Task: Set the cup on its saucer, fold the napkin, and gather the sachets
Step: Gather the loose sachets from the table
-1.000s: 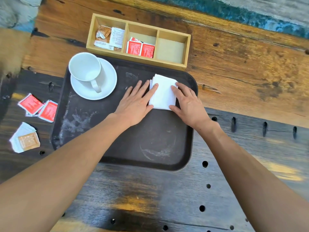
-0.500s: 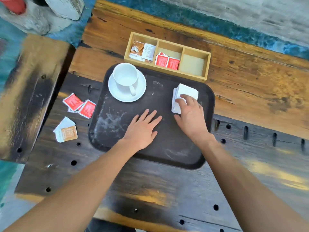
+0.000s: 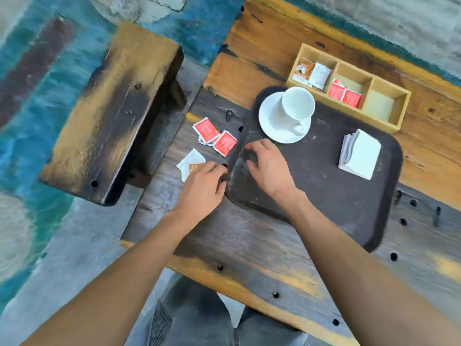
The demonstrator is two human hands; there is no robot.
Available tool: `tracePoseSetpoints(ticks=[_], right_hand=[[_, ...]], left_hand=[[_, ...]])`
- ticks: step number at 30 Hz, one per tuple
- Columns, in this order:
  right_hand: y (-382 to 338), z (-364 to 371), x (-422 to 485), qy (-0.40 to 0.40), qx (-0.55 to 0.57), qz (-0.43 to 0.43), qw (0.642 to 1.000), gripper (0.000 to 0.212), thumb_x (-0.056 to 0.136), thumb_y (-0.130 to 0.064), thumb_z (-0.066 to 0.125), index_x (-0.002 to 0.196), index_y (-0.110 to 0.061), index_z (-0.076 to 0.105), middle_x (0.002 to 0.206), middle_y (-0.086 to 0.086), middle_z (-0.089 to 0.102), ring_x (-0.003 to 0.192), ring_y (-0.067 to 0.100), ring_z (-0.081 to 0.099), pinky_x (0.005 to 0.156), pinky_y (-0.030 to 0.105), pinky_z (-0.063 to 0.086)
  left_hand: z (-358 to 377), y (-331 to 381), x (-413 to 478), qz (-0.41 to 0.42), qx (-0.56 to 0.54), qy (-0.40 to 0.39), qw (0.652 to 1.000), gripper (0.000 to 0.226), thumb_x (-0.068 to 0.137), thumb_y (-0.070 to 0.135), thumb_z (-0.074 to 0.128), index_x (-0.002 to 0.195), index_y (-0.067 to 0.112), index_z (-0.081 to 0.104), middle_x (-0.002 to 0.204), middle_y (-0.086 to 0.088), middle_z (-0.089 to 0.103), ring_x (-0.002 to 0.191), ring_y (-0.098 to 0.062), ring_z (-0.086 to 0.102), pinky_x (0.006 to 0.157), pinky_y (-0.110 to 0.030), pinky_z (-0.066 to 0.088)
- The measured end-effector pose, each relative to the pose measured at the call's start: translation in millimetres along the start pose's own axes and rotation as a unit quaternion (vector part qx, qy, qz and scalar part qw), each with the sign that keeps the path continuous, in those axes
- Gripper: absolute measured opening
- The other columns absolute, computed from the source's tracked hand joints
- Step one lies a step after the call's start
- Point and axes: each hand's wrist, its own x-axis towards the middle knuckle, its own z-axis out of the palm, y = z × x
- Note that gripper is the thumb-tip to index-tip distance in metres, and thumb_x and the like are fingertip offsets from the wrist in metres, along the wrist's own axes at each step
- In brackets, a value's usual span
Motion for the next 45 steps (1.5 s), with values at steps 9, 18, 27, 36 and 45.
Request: tracePoseSetpoints(ticks=[9,18,27,36,45], right_hand=[[-54,15,66,-0.062,-0.172,-0.111,0.977,0.063,0.094,-0.012,0.063,0.151,-0.026,0.040,0.146,0.007,0.045,0.126,0.032,0.048,0.096,0.046,0.048],[-60,3,119,-0.196,-0.310,-0.201,0.908,0.111,0.078,-0.009,0.082,0.157,-0.045,0.014,0.167,0.000,0.011,0.152,0.029,0.016,0.108,0.055,0.039],[-53,11,135,-0.210,-0.307,-0.268,0.889,0.081,0.074,-0.022,0.087,0.140,-0.032,0.041,0.133,0.005,0.043,0.113,0.025,0.045,0.088,0.046,0.051],[-62,10,137,-0.262,-0.289,-0.233,0.891,0.064,0.077,-0.014,0.084,0.124,-0.025,0.042,0.115,0.005,0.041,0.103,0.026,0.050,0.089,0.047,0.053],[-58,10,140,-0.270,-0.294,-0.246,0.883,0.049,0.090,-0.022,0.073,0.129,-0.014,0.044,0.119,0.008,0.060,0.101,0.032,0.065,0.079,0.037,0.047]], left_hand=[[-20,-65,4,-0.157,0.042,0.051,0.985,0.079,0.080,0.032,0.083,0.145,0.018,0.042,0.131,-0.011,0.061,0.119,-0.034,0.051,0.095,-0.044,0.046],[-9,-75,9,-0.236,-0.101,0.057,0.965,0.028,0.085,0.018,0.072,0.109,0.021,0.059,0.099,-0.004,0.069,0.099,-0.025,0.049,0.075,-0.036,0.035],[-3,-64,23,-0.169,-0.077,0.080,0.979,0.058,0.083,0.020,0.080,0.135,0.024,0.054,0.123,-0.005,0.051,0.114,-0.026,0.051,0.095,-0.043,0.047],[-5,-63,31,-0.214,-0.150,0.084,0.962,0.039,0.073,0.011,0.084,0.092,0.024,0.052,0.101,0.001,0.050,0.095,-0.022,0.051,0.087,-0.040,0.043],[-3,-77,25,-0.227,-0.224,0.098,0.943,0.032,0.080,0.010,0.080,0.090,0.021,0.052,0.084,0.000,0.063,0.077,-0.020,0.057,0.067,-0.033,0.042]])
